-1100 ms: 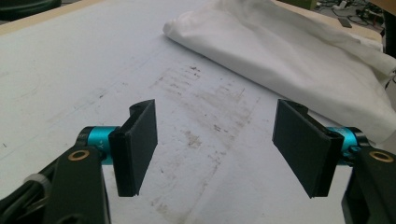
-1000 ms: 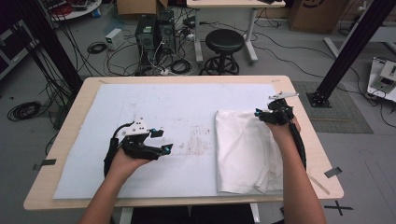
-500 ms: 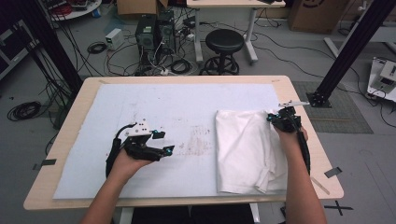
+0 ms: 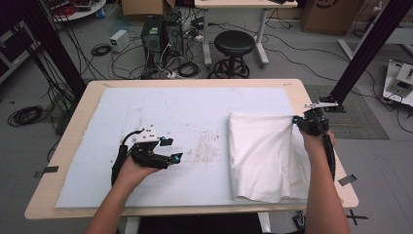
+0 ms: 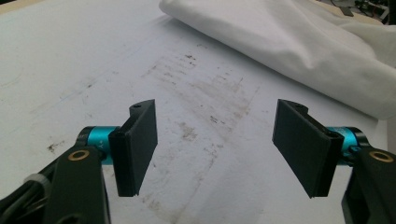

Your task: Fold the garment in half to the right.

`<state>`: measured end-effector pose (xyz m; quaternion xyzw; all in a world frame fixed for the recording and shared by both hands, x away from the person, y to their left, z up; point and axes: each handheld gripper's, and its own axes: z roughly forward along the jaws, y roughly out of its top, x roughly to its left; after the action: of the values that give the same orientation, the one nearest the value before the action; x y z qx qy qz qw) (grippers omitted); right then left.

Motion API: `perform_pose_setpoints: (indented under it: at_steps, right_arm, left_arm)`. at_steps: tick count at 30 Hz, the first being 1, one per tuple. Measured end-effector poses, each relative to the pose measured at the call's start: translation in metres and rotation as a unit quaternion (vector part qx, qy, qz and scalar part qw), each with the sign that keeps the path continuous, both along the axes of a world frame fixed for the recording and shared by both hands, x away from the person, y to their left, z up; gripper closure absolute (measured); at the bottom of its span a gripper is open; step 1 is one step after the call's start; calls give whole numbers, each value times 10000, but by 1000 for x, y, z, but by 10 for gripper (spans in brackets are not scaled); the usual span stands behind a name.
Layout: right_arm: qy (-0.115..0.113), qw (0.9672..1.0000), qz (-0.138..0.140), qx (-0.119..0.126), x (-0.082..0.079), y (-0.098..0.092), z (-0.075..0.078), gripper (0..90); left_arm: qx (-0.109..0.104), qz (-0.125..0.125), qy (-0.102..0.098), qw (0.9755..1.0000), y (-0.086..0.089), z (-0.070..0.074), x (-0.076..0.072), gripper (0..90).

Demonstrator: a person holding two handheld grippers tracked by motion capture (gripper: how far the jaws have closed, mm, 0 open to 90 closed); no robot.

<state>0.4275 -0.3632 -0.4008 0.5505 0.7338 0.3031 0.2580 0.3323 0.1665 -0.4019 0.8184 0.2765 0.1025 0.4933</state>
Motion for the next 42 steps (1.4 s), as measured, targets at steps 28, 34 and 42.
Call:
perform_pose_setpoints:
  at_steps: [28,34,42]
  right_arm:
    - [-406,9974,568,172,-47,24,-4,639]
    - [-234,9978,599,186,-69,30,-17,577]
    - [100,9975,688,128,-92,32,-40,852]
  left_arm:
    - [-206,129,-196,9995,10,9,-1,309]
    - [-190,113,-250,9994,12,11,-1,310]
    - [-155,63,-265,9995,9,11,-2,310]
